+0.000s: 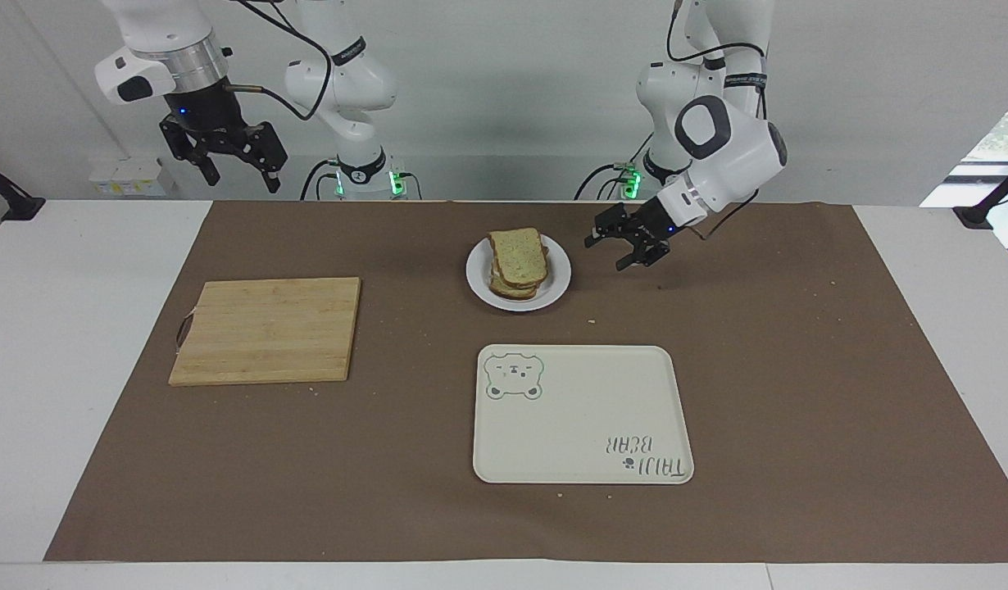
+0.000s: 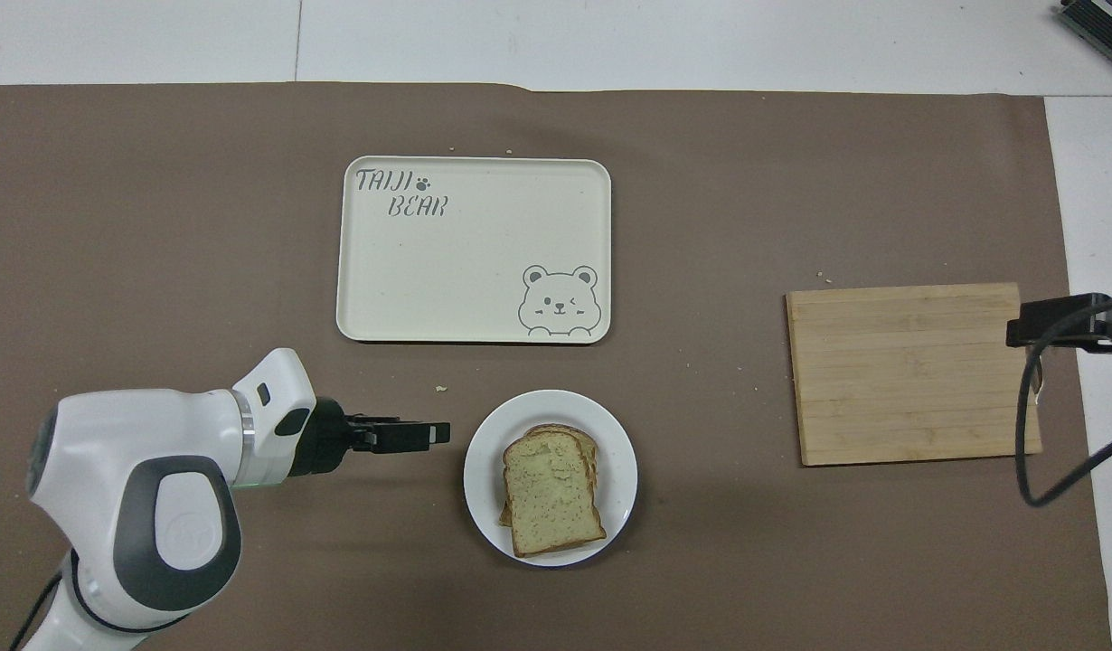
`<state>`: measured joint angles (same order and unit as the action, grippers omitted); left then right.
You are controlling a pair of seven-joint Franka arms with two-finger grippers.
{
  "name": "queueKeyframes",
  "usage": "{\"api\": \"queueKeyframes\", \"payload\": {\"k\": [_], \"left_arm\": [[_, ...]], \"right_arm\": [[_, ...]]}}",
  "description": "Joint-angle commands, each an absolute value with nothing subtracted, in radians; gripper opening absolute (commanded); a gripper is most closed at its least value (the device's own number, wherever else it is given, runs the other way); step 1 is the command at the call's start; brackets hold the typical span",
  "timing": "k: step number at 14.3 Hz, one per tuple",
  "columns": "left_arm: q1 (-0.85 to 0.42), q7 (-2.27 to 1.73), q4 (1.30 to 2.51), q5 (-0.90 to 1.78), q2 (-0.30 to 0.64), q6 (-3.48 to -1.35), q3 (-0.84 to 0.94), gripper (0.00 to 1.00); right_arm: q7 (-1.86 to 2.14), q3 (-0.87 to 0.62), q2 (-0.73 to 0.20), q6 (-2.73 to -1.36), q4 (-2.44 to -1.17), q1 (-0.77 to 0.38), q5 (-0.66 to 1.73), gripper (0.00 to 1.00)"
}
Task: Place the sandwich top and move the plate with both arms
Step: 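Reach the left gripper to the white plate rim and grasp it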
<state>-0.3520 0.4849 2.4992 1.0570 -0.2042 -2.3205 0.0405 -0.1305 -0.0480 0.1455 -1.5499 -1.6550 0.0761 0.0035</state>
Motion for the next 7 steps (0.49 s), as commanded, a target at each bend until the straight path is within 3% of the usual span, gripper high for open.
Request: {"api": "queueKeyframes", "payload": {"k": [1,7], "left_arm": [[-0.419,0.627,2.568,1.217,-0.181,-2.391,0.025,0.95],[-0.468,0.706,2.594,1.388,-0.105,-2.396,0.025,0.78]], "right_arm": [[-0.039,-0.049,0.164,-1.575,-1.686,0.081,-0.017,1.00],[-0.025,-0.052,0.117,-1.559,-1.623,0.080,-0.049,1.00]]}}
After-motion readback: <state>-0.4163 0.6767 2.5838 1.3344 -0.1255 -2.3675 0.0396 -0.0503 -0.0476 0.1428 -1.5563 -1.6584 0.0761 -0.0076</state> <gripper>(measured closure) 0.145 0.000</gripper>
